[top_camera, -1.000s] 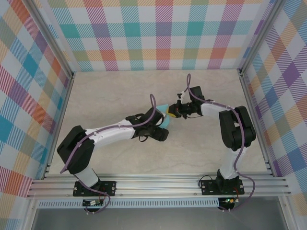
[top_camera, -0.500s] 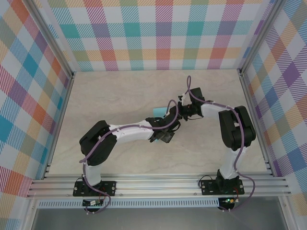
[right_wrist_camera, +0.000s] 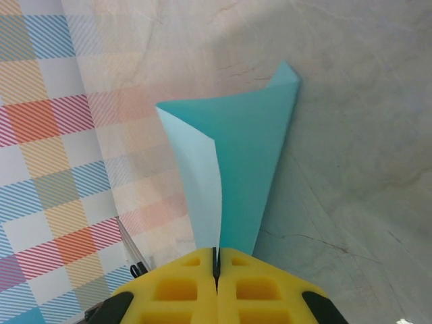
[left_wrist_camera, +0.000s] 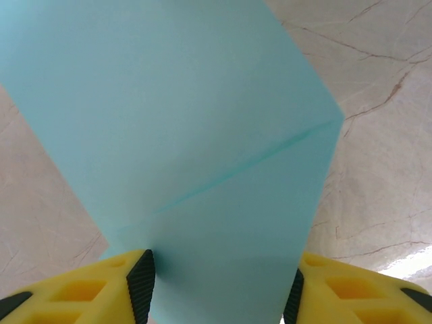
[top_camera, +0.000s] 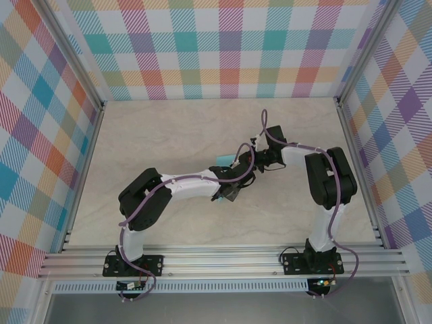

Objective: Fold a paper plane with a square sheet of paper (fold left side to right side)
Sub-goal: Fold the wing for the fifth time at the center of the table.

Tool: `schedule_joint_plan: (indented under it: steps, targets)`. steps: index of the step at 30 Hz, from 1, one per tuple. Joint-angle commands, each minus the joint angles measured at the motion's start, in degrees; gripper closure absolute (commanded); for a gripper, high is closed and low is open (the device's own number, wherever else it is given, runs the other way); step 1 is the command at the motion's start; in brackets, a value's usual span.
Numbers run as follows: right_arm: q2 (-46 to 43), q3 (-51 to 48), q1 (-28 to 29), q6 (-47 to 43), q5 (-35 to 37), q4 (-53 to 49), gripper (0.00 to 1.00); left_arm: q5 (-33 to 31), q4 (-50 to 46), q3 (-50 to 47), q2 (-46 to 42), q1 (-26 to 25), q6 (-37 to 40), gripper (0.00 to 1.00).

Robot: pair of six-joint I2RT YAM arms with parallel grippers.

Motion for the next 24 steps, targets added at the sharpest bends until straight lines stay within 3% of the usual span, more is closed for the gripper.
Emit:
schedule_joint_plan:
  steps: [1,5,12,17,24]
  targets:
    - [1.36,-0.41,0.13,-1.46,-0.37,-1.47,0.96,-0.98,-1.0,1.4,1.26,-0.8,0.37,0.51]
    - [1.54,-0.23,0.14,-1.57,-0.62,-1.63,0.93,-1.89,-1.09,1.42,1.86,-0.71,0.04,0.56]
    - [0.49,0.19,0.04,-2.21,-0.96,-2.2,0.78,-2.03,-1.18,1.02,2.0,-0.29,-1.09,0.68]
    - [-2.52,0.31,-0.7,-4.59,1.79,-5.44,0.72,0.1,0.11,-0.26,0.98,0.76,-2.18,0.75]
    - [-7.49,-2.84,-3.59,-7.39,5.12,-8.0,0.66,5.36,3.85,-3.49,-1.65,3.41,-4.84,0.79]
